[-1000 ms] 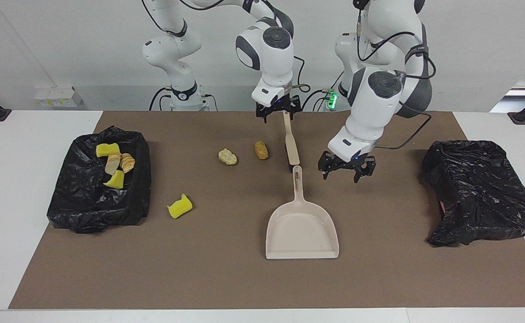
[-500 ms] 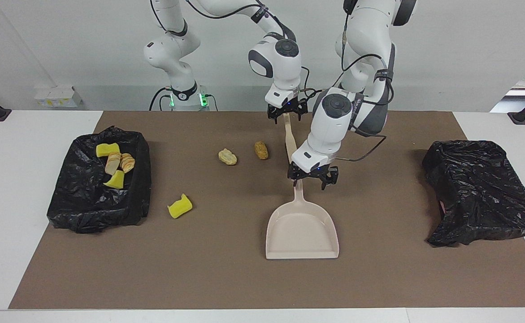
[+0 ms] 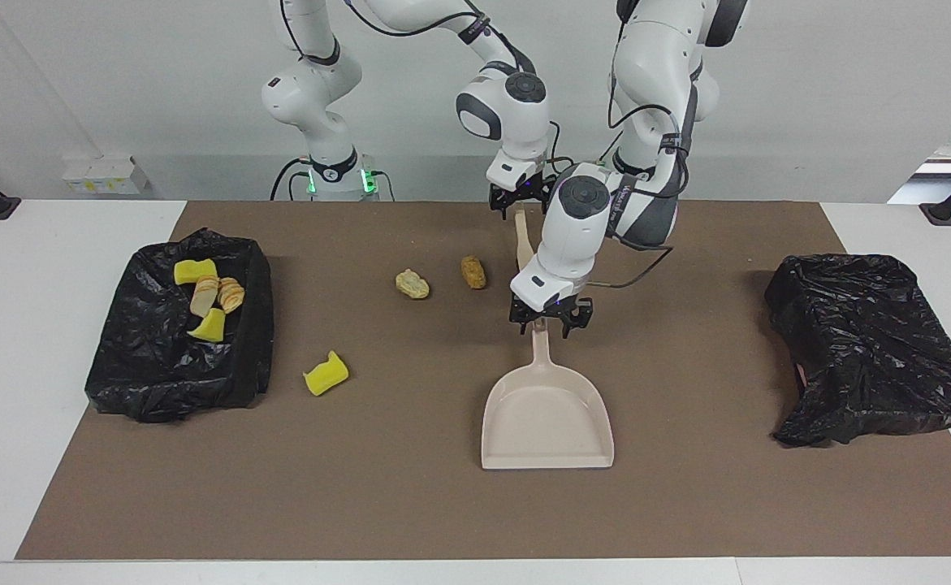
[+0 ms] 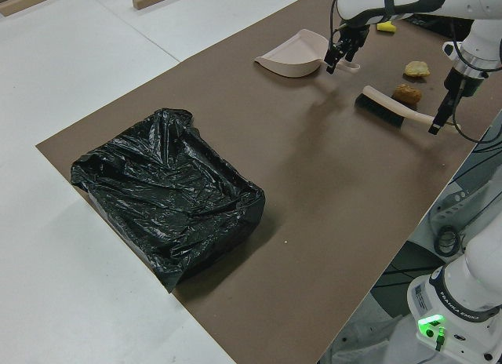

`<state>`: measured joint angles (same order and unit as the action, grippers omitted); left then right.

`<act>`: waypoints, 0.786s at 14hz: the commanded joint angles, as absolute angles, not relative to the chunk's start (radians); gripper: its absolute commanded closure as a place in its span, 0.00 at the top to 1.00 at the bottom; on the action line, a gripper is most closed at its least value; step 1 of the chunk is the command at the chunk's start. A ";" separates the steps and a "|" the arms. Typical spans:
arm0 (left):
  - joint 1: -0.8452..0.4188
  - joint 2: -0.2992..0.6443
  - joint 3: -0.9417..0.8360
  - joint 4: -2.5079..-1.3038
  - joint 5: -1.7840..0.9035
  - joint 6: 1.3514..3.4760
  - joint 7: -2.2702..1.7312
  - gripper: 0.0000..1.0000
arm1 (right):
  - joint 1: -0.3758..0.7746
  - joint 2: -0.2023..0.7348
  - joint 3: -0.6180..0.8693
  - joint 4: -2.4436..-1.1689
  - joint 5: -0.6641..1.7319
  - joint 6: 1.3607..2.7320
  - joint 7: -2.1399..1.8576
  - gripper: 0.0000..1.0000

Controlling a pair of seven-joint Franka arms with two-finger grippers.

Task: Sweep and dump trash in bin

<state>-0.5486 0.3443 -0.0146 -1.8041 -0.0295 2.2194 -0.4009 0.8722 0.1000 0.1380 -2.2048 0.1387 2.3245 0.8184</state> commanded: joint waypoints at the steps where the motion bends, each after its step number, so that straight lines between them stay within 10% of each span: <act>1: -0.560 0.334 0.003 -1.816 -0.032 2.247 -0.407 0.00 | 0.867 0.095 0.138 -2.226 0.161 2.352 0.831 0.52; 3: -0.552 0.339 0.003 -1.812 -0.025 2.264 -0.399 0.00 | 0.868 0.095 0.137 -2.224 0.161 2.353 0.847 0.04; 11: -0.459 0.304 0.017 -1.773 -0.023 2.171 -0.146 0.00 | 0.821 0.023 0.126 -2.218 0.107 2.313 0.926 0.00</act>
<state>-0.4857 0.3321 0.0187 -1.7803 -0.0273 2.2266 -0.2244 0.8630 0.0886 0.1197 -2.2047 0.1312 2.3317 0.8876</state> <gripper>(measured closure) 0.687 0.736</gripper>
